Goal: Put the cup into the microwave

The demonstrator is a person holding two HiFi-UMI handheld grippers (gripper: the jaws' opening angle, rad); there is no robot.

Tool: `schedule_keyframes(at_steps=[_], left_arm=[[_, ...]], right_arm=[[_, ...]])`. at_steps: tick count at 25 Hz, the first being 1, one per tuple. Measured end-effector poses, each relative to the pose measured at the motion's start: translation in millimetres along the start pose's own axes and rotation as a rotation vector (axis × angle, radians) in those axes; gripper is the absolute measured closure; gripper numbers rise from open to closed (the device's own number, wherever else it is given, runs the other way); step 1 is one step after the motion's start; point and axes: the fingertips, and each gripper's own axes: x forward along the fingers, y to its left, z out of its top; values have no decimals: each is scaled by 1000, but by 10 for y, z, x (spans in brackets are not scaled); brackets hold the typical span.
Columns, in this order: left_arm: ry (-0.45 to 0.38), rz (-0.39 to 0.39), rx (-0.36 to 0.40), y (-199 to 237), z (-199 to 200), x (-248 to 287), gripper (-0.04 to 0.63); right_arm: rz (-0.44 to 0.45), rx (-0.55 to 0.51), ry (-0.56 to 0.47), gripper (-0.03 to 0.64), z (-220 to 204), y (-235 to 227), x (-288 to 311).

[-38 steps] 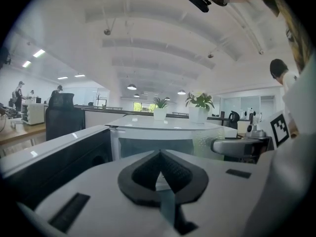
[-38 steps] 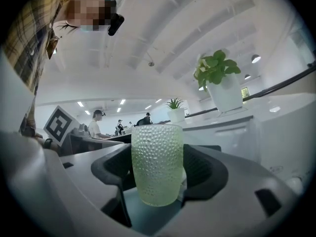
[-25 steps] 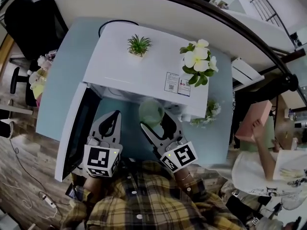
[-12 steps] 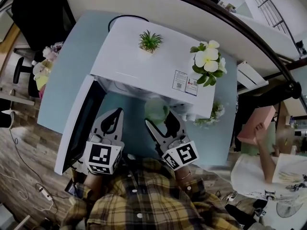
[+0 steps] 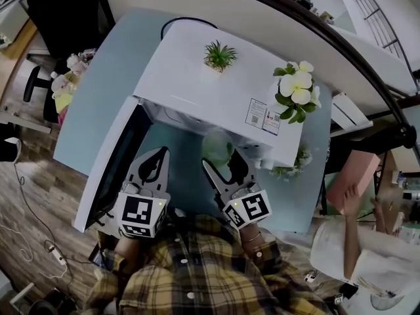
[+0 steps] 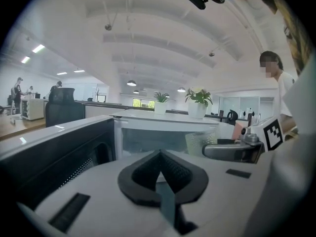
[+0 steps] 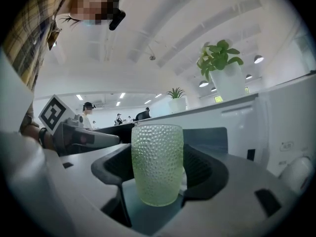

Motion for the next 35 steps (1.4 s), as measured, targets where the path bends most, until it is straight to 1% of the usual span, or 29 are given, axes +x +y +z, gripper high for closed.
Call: schedule_keyframes(at_steps=[4, 9, 15, 21, 35], left_arm=[[12, 24, -14, 57, -70, -40, 606], [6, 36, -22, 101, -81, -61, 606], [16, 59, -32, 166, -121, -70, 606], [22, 56, -31, 163, -139, -48, 606], [22, 53, -40, 158, -202, -79, 606]], right_arm=[[7, -6, 11, 289, -93, -12, 110], [2, -15, 24, 290, -224, -75, 267], [10, -35, 16, 290, -309, -112, 455], [-9, -50, 4, 289, -361, -148, 575], [-29, -95, 15, 290, -579, -228, 872]])
